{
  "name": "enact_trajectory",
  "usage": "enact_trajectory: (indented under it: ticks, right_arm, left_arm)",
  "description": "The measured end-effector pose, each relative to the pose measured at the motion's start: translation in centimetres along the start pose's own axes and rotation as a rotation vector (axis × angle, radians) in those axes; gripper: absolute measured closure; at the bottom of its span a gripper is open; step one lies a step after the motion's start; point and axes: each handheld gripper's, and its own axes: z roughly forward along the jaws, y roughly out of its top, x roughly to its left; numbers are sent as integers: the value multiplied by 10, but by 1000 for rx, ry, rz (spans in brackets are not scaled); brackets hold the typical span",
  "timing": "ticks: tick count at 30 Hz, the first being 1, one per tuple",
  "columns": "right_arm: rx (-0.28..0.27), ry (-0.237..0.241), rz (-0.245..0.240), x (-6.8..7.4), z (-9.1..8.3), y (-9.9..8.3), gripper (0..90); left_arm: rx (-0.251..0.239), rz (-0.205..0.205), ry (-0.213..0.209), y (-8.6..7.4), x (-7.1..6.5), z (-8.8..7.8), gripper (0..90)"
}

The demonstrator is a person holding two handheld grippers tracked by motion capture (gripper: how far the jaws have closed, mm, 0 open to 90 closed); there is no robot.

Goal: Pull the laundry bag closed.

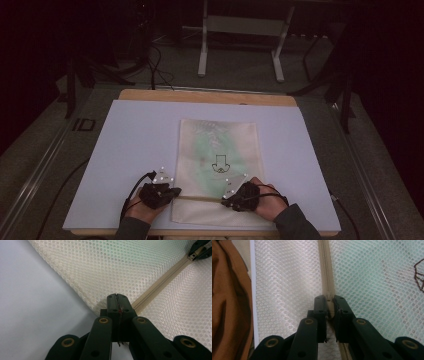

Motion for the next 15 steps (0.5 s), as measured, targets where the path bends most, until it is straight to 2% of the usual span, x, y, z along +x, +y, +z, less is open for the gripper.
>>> enact_trajectory:
  ticks: [5,6,10,15]
  right_arm:
    - [13,-4,-6,0,-2,-1,823]
    - [30,-5,-4,0,-3,-4,824]
    - [14,2,17,0,-4,-11,823]
    - [17,-6,20,0,-6,-14,823]
  left_arm:
    - [0,1,1,0,0,0,894]
    - [1,1,1,0,0,0,893]
    - [1,1,2,0,0,0,893]
    - [1,0,2,0,0,0,893]
